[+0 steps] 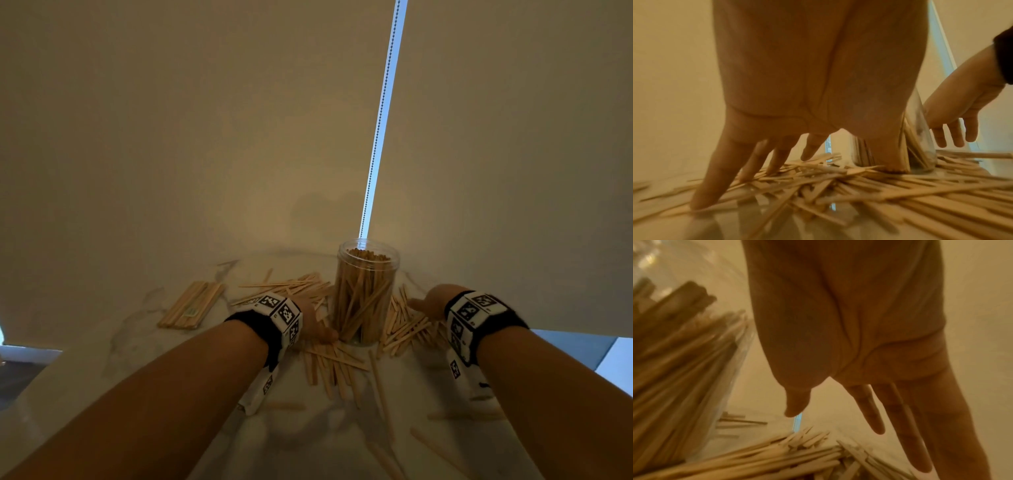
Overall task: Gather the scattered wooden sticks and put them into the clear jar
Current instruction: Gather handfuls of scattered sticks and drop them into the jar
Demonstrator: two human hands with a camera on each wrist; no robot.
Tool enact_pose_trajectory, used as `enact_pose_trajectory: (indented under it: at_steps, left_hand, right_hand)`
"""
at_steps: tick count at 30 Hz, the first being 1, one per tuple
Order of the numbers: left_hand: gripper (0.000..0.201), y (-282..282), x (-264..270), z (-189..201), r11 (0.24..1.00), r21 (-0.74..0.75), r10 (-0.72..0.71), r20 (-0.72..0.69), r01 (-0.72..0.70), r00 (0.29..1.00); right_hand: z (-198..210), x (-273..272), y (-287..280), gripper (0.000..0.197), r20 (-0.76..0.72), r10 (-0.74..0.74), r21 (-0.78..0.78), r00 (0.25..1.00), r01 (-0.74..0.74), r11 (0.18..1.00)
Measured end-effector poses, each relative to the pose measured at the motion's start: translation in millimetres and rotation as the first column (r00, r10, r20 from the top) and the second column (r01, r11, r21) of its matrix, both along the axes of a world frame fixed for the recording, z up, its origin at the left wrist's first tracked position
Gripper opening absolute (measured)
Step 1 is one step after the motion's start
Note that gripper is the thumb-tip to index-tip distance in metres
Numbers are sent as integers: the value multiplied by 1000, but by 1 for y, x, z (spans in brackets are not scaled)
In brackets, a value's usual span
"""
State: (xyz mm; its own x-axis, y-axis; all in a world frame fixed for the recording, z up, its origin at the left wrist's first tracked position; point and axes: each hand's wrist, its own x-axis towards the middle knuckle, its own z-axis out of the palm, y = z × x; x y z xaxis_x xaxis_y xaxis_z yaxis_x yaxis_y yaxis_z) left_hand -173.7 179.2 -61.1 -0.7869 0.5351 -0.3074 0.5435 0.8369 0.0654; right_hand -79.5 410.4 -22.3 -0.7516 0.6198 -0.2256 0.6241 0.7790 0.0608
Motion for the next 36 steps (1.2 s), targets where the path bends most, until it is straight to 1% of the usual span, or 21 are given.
enact_pose_trajectory:
  at_steps: [1,2,3,5,7,8,11,14,17,19,20,22,23,24,27,29,31,33,35,36]
  left_hand:
    - [95,0,-2,-4,1000,-18,2,-9,-2,1000]
    - [99,0,-5,-8,999,-42,-11,-28,10,1000]
    - [99,0,-8,-11,998,-61,-30,-45,27,999]
    - [88,2,-17,-14,995,-78,-67,-69,61,995]
    - [75,2,-21,-12,991,-94,-99,-84,91,991]
    - [71,1,-20,-11,991,-97,-103,-84,95,991]
    - [68,-3,-15,-8,991,-97,-105,-94,96,990]
    - [68,-8,-4,-7,988,-115,-119,-103,107,988]
    - [73,-18,6,-11,994,-57,-93,-96,88,991]
    - [73,-26,17,-12,996,-31,-87,-102,85,991]
    - [69,-31,23,-13,996,-26,-90,-106,88,990]
    - [54,-39,35,-14,995,-22,-101,-104,99,990]
    - [51,-42,42,-14,995,-29,-102,-96,100,990]
    - [52,-46,49,-13,994,-36,-101,-86,98,991]
    - [67,-56,70,-4,993,-67,-102,-53,99,993]
    - [71,-64,83,7,989,-92,-115,-27,112,993]
    - [76,-71,93,19,991,-63,-121,-22,119,992]
    - [82,-76,100,27,996,7,-87,-35,88,996]
    - [83,-77,104,31,997,71,-34,-89,41,995]
    - [81,-77,104,30,997,72,-7,-130,17,992]
  right_hand:
    - [-4,-2,-1,76,19,0,-9,1000,0,1000]
    - [-6,-5,-2,79,33,6,-20,999,-5,1000]
    - [-8,-8,-4,82,39,15,-37,999,-14,999]
    - [-13,-13,-8,82,49,52,-44,997,-49,998]
    - [-16,-18,-11,70,62,95,-40,994,-93,995]
    - [-16,-19,-13,63,69,111,-41,991,-108,993]
    - [-15,-15,-22,50,89,148,-47,985,-145,988]
    - [-15,-4,-29,46,124,156,-58,980,-150,987]
    - [-15,11,-39,41,129,164,-61,978,-158,986]
    - [-15,22,-48,36,123,171,-62,978,-164,984]
    - [-15,28,-53,35,123,172,-71,977,-164,984]
    - [-17,40,-64,35,114,171,-94,979,-161,983]
    - [-17,46,-70,35,107,166,-107,980,-154,982]
    - [-17,52,-75,35,99,159,-119,982,-147,982]
    - [-16,73,-91,36,89,164,-133,982,-152,979]
    - [-15,84,-101,37,75,173,-139,982,-162,977]
    - [-13,95,-110,37,76,190,-140,979,-178,974]
    - [-11,104,-118,38,62,198,-166,978,-186,969]
    - [-9,111,-124,46,7,204,-192,979,-199,961]
    - [-9,114,-127,53,-21,201,-182,979,-202,962]
